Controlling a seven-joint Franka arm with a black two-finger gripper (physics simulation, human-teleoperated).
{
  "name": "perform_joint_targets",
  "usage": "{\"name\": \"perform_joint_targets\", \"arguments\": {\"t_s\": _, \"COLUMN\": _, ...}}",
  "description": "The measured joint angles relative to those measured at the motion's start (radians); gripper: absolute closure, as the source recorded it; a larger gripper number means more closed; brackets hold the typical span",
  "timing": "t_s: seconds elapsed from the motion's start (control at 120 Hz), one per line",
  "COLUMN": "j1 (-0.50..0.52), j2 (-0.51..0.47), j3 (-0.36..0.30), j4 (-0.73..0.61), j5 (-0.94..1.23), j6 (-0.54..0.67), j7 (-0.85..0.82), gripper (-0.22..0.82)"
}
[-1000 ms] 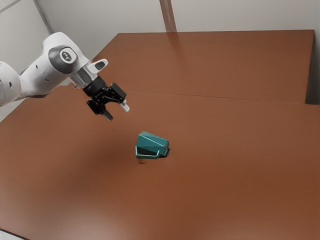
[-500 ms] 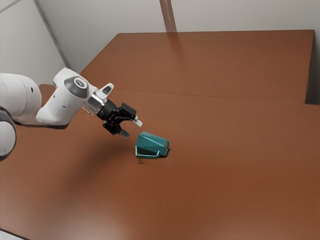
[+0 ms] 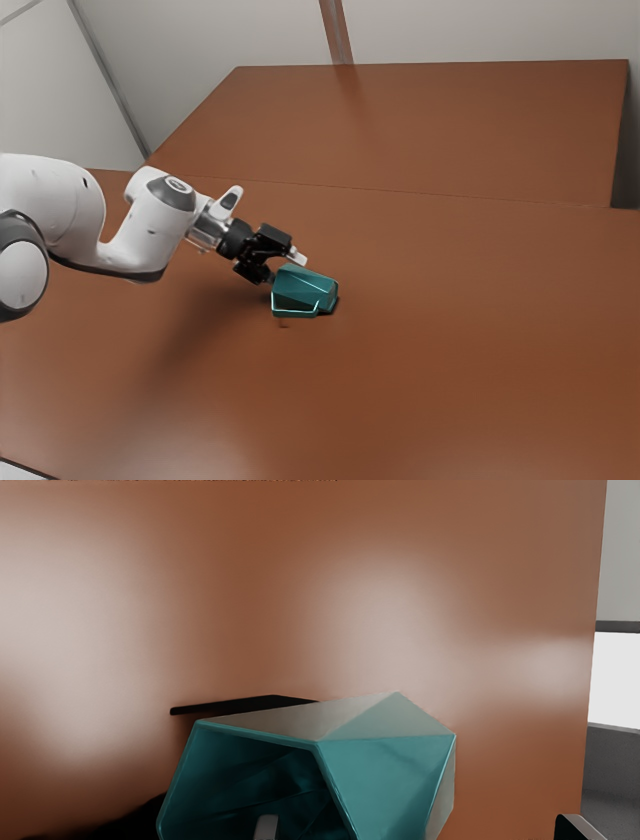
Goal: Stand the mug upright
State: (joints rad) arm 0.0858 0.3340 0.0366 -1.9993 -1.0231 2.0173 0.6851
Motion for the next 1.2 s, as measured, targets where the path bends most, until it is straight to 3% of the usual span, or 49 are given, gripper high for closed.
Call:
{"name": "perform_joint_targets", "arguments": {"t_s": 0.2, "j1": 0.000, "j2": 0.001, "j3": -0.003, "j4": 0.000, "j5": -0.040, "j6": -0.005, "j7": 0.047, "gripper": 0.49}}
{"name": "perform_joint_targets", "arguments": {"t_s": 0.367, "j1": 0.000, "j2": -0.008, "j3": -0.003, "j4": 0.001, "j5": -0.053, "j6": -0.022, "j7": 0.077, "gripper": 0.67}}
{"name": "perform_joint_targets", "arguments": {"t_s": 0.592, "j1": 0.000, "j2": -0.033, "j3": -0.013, "j4": 0.002, "j5": -0.056, "j6": -0.046, "j7": 0.104, "gripper": 0.75}}
{"name": "perform_joint_targets", "arguments": {"t_s": 0.767, "j1": -0.003, "j2": -0.125, "j3": -0.015, "j4": 0.006, "j5": -0.004, "j6": -0.061, "j7": 0.090, "gripper": 0.77}}
{"name": "perform_joint_targets", "arguments": {"t_s": 0.942, "j1": -0.006, "j2": -0.196, "j3": -0.040, "j4": 0.083, "j5": 0.350, "j6": -0.065, "j7": -0.008, "gripper": 0.77}}
{"name": "perform_joint_targets", "arguments": {"t_s": 1.2, "j1": -0.008, "j2": -0.206, "j3": -0.102, "j4": 0.140, "j5": 0.835, "j6": -0.023, "j7": -0.194, "gripper": 0.78}}
